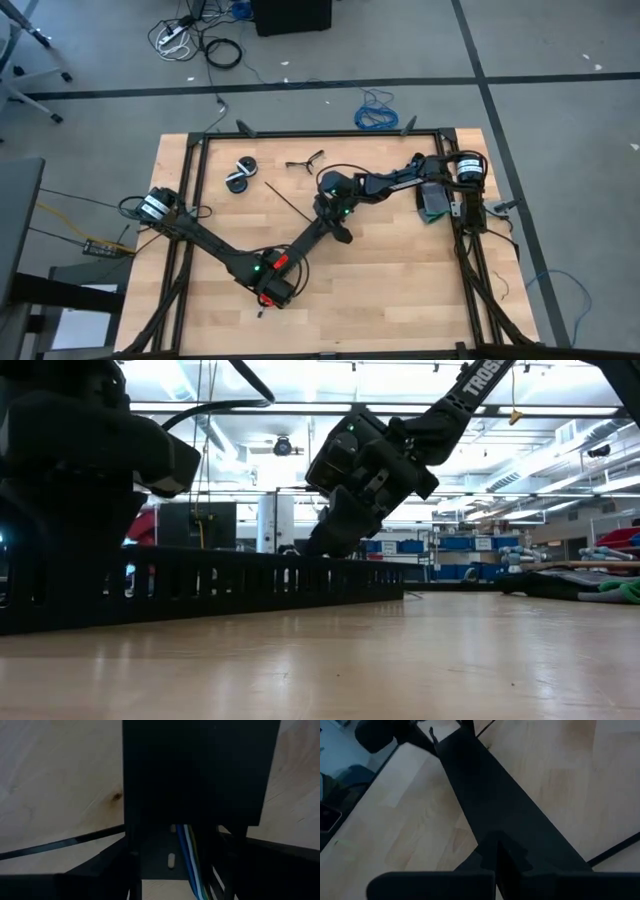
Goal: Ziptie cables
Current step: Insert the black cover of the black cable duct
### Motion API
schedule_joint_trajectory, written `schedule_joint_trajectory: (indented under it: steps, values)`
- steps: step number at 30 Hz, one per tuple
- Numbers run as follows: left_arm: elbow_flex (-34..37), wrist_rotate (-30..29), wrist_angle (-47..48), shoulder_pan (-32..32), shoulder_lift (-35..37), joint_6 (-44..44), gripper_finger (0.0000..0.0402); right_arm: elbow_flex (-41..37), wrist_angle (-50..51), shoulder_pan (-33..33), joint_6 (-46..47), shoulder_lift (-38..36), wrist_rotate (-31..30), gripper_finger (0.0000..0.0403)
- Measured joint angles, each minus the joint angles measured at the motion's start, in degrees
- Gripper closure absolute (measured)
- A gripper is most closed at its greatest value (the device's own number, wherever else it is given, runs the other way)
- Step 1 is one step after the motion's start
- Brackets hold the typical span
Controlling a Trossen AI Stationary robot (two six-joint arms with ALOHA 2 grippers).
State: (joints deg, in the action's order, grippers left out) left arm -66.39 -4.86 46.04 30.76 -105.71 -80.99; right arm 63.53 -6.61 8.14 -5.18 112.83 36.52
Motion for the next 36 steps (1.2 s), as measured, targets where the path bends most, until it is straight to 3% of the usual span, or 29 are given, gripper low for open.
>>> schedule_joint_trajectory:
  steps: [13, 27, 36]
  values:
    - [0.0, -0.6, -0.6, 0.0, 0.0, -0.1, 0.0156, 0.0, 0.2, 2.0, -0.6, -2.1, 1.7, 0.0403]
    - [0.0, -0.9, -2.0, -0.1, 0.0, -0.3, 0.0157, 0.2, 7.2, 9.2, -5.0, -2.4, 0.7, 0.0403]
    - [0.0, -0.4, -1.9, -0.3, 0.0, -0.3, 0.0157, 0.2, 6.7, 6.8, -5.1, -2.6, -2.2, 0.0403]
